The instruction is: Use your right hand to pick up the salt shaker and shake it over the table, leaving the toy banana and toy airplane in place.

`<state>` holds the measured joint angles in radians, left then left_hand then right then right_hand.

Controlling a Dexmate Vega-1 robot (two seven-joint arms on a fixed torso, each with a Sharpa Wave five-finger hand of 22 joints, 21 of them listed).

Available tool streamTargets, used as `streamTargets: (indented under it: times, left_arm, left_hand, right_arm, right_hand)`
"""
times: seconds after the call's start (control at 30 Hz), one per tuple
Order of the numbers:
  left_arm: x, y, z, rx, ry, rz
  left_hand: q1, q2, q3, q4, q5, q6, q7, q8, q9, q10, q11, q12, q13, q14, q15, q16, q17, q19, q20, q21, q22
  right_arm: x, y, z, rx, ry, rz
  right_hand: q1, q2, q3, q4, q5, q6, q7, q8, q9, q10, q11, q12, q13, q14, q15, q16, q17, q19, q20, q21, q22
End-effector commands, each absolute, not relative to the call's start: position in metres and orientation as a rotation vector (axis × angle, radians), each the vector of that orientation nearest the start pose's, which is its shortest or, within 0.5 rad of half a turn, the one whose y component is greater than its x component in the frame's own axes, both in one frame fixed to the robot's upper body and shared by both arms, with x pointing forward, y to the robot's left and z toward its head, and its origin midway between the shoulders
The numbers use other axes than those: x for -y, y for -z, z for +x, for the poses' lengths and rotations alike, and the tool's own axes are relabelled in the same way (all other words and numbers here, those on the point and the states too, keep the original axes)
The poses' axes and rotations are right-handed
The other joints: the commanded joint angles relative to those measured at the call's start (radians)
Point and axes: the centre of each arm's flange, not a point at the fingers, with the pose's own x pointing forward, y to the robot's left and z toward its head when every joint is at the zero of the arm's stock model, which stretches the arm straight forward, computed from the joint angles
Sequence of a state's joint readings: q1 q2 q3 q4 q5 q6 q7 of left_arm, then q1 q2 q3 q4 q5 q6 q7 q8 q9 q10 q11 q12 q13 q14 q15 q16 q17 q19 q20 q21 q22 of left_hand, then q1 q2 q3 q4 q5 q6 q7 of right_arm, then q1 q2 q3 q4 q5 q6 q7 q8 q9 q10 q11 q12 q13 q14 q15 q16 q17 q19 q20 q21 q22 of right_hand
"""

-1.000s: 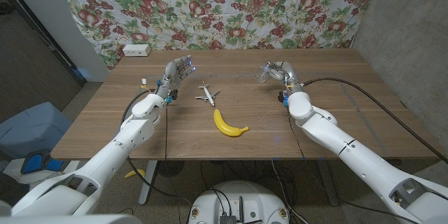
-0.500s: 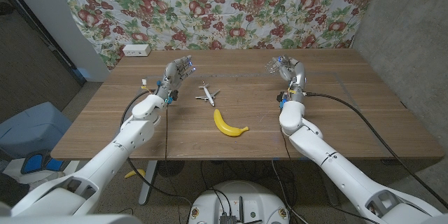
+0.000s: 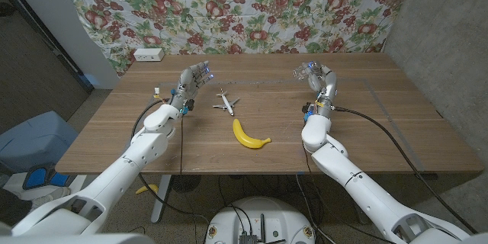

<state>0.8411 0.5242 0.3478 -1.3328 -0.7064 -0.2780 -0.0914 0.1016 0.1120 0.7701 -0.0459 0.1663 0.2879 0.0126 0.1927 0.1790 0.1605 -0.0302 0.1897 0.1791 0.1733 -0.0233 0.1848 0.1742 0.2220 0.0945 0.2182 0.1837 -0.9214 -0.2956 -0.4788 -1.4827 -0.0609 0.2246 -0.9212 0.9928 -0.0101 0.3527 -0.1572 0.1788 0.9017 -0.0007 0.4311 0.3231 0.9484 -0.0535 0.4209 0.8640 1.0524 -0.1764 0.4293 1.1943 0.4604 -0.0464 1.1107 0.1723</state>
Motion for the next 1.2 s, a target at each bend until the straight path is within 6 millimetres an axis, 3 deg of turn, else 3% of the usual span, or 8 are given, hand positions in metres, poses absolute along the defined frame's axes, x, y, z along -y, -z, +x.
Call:
streamTargets:
  times: [0.03,1.2]
  left_arm:
    - [-0.293,0.013,0.642,0.627,0.265,-0.076]
    - [-0.297,0.015,0.64,0.622,0.278,-0.073]
  left_hand:
    - [-0.011,0.053,0.002,0.002,0.004,0.009,-0.002,0.001,0.004,0.011,0.0,0.007,0.002,0.005,0.004,0.0,0.002,0.007,0.0,-0.002,0.005]
    - [-0.013,0.052,0.003,0.004,0.004,0.016,0.002,0.0,0.004,0.019,0.003,0.008,0.002,0.009,0.006,0.001,0.003,0.008,0.0,-0.002,0.005]
  right_arm:
    - [0.199,0.036,0.587,0.896,0.443,-0.169]
    - [0.176,0.028,0.583,0.925,0.358,-0.48]
  right_hand:
    - [0.127,0.121,0.102,0.003,0.003,0.056,-0.05,0.006,0.001,0.109,-0.11,-0.002,0.004,0.006,-0.042,-0.004,0.001,0.001,-0.104,0.0,0.001]
    - [0.123,0.12,0.101,0.004,0.004,0.061,-0.061,0.0,-0.005,0.112,-0.118,-0.007,0.005,0.007,-0.043,-0.009,0.0,-0.003,-0.112,-0.003,0.002]
